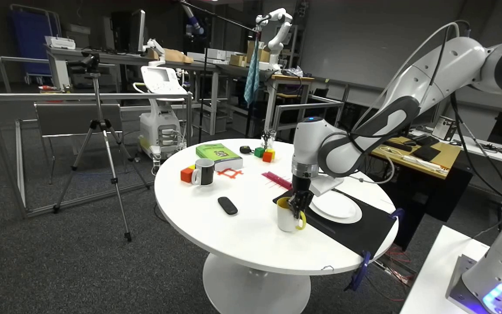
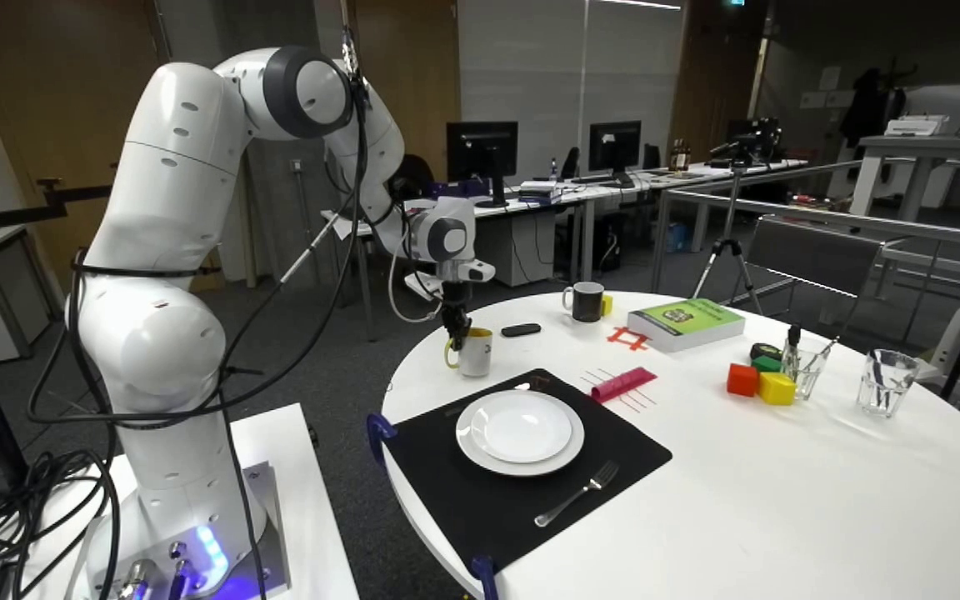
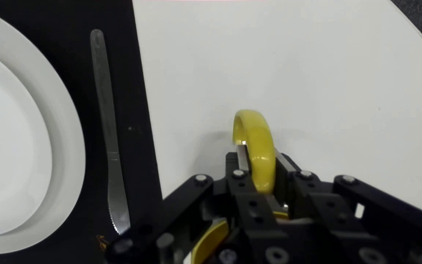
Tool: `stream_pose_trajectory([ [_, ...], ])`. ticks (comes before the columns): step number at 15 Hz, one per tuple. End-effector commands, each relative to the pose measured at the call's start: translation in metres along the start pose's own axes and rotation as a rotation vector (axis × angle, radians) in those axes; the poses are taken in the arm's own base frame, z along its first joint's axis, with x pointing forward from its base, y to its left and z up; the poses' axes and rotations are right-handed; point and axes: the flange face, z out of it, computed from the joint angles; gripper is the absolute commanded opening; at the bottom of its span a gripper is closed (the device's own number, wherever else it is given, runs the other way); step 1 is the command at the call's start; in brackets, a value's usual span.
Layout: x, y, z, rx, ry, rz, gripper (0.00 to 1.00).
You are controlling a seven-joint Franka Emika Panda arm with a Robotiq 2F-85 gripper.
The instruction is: Move the mug forward
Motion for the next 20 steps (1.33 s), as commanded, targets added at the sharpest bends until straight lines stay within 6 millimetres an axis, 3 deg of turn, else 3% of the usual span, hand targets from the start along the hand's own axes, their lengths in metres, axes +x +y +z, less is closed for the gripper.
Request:
stream_pose_trajectory([
  [1,-0.012,-0.005,-0.010,0.010,0.046,0.036,0.05],
  [8,-0.041,-0.016,-0.004,0.007,0.109,0.063,0.05],
  [20,-0.081,0.012,0.002,-0.011,0.182,0.164,0.05],
])
